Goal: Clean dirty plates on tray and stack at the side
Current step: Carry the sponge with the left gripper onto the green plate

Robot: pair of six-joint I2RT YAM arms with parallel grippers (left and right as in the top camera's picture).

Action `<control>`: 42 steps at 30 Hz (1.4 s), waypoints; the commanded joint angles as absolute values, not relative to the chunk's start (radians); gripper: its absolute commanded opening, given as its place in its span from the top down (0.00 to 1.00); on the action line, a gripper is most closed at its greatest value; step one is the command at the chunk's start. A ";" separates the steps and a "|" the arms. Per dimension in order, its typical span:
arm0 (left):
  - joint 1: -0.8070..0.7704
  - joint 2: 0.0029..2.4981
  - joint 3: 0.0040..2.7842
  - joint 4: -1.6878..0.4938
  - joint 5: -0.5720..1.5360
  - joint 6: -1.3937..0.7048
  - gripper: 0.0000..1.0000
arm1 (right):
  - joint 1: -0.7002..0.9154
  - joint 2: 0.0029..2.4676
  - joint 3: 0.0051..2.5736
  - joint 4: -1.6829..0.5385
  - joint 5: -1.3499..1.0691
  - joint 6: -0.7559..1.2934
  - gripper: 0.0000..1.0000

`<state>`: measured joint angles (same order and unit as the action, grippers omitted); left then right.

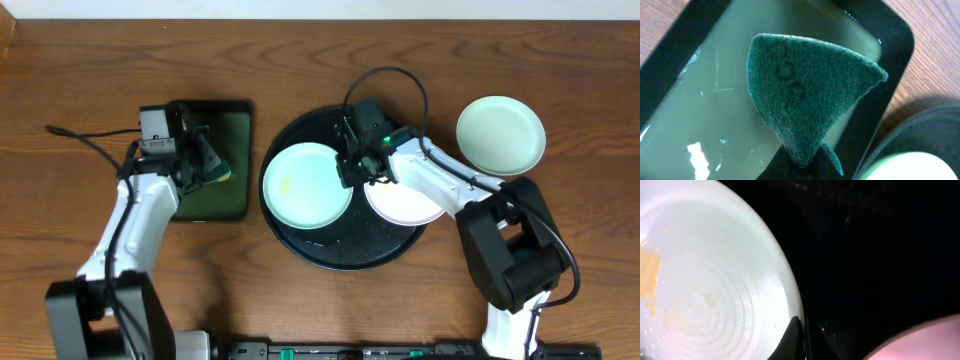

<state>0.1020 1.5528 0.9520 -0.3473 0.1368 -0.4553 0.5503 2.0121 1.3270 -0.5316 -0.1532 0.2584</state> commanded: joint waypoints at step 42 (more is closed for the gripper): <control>-0.011 1.407 0.946 -0.392 0.382 -0.542 0.93 | 0.557 2.015 1.331 -0.539 -0.105 0.223 0.99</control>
<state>0.0414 1.3735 0.9474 -0.3897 0.3096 -0.5148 0.5503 2.0121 1.3266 -0.5373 -0.1184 0.2409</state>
